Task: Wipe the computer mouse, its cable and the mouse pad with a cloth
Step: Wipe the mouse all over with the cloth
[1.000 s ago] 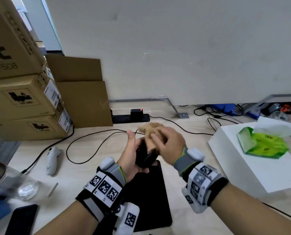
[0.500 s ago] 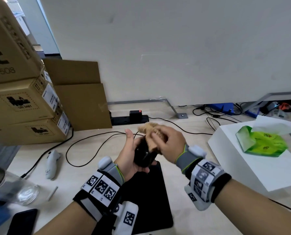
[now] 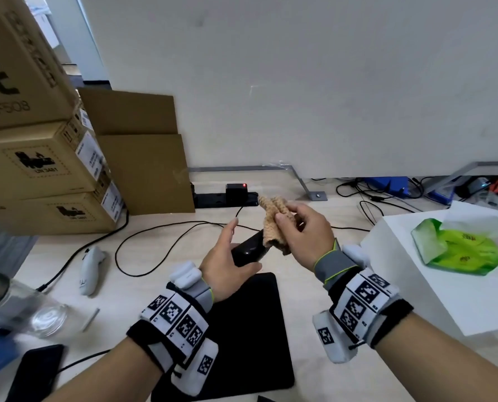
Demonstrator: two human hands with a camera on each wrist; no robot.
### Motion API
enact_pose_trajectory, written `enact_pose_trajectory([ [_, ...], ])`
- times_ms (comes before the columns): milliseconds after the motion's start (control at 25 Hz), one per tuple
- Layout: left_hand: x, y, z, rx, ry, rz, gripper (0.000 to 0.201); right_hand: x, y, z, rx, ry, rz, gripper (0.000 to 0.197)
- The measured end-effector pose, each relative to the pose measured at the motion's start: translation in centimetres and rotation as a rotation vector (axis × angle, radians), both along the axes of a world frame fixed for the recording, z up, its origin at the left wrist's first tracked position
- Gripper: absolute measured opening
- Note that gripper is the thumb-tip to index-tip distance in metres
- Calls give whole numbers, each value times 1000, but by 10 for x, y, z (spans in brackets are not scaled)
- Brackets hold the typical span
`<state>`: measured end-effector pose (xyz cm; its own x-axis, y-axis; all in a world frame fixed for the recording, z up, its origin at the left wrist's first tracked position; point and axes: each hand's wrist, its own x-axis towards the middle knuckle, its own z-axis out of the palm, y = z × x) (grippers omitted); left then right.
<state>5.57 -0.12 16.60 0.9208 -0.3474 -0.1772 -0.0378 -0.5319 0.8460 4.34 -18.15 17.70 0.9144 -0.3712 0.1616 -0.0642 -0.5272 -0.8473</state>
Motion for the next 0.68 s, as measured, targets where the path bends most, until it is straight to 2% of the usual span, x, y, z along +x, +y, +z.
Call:
enact_pose_trajectory([
  [40, -1, -7, -2, 42, -37, 46, 94, -7, 12, -5, -121, -5, 71, 29],
  [120, 0, -22, 2, 120, -54, 185, 81, -21, 39, -11, -298, -87, 214, 37],
  [200, -2, -25, 4, 141, -83, 275, 74, -24, 44, -12, -293, -137, 257, 37],
  [320, -1, -13, -10, 35, -156, 142, 101, -7, 19, -9, -221, -13, 83, 26],
  [400, -3, -11, -10, 42, -168, 105, 107, -2, 18, -10, -211, 74, -2, 22],
  [440, -1, -17, -10, 72, -168, 145, 103, -4, 27, -9, -240, 36, 26, 22],
  [520, 2, -28, -1, 185, -174, 317, 81, -16, 50, -7, -289, -113, 184, 28],
  [560, 2, -27, -1, 209, -194, 351, 74, -20, 53, -7, -294, -158, 245, 30],
  [600, 1, -23, -3, 166, -207, 326, 75, -19, 49, -6, -298, -172, 264, 29],
  [680, 0, -10, -8, 4, -239, 121, 91, -7, 28, -7, -281, -135, 149, 21],
])
